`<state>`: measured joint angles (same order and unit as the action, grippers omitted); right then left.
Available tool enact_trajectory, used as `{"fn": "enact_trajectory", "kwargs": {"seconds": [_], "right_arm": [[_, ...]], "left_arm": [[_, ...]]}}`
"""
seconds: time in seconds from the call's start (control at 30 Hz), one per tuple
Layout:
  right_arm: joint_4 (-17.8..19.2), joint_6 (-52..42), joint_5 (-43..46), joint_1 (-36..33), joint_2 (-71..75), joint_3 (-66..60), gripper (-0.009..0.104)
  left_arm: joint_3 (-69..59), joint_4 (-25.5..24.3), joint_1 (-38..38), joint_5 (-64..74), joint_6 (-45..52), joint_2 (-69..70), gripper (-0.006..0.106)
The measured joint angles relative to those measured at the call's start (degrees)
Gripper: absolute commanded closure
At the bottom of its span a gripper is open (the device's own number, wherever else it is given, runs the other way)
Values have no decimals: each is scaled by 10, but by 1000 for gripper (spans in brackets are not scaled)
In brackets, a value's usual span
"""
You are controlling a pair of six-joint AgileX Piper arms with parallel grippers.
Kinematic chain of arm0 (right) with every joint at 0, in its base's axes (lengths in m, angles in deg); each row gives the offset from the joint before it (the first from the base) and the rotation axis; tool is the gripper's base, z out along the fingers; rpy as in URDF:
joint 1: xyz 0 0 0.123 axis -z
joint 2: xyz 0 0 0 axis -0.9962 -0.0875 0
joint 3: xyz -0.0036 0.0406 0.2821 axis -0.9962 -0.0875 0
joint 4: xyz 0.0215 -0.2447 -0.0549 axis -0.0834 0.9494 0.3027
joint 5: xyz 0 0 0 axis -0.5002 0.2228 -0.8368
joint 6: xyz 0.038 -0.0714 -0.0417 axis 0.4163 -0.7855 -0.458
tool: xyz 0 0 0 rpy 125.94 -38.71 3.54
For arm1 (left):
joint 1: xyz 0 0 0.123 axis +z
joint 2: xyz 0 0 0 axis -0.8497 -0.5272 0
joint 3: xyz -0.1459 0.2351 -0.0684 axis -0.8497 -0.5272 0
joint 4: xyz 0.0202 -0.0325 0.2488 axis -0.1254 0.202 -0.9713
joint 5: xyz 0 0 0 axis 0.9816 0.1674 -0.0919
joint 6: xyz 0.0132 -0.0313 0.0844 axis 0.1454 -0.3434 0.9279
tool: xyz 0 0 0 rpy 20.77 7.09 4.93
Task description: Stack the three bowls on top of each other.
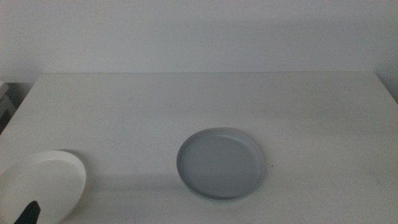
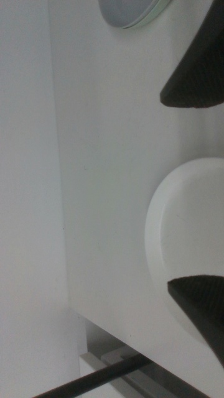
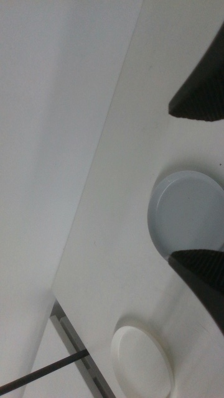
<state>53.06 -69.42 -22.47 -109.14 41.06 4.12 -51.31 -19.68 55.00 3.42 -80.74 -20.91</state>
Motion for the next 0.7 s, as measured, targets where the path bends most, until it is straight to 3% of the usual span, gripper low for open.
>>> {"fn": "enact_trajectory", "kwargs": {"seconds": [0.4,0.7], "right_arm": [[0,0,0,0,0,0,40],[0,0,0,0,0,0,40]], "left_arm": [[25,-12,0,-1,-2,-36,14],[271,-10,1,120,-7,-291,14]]}}
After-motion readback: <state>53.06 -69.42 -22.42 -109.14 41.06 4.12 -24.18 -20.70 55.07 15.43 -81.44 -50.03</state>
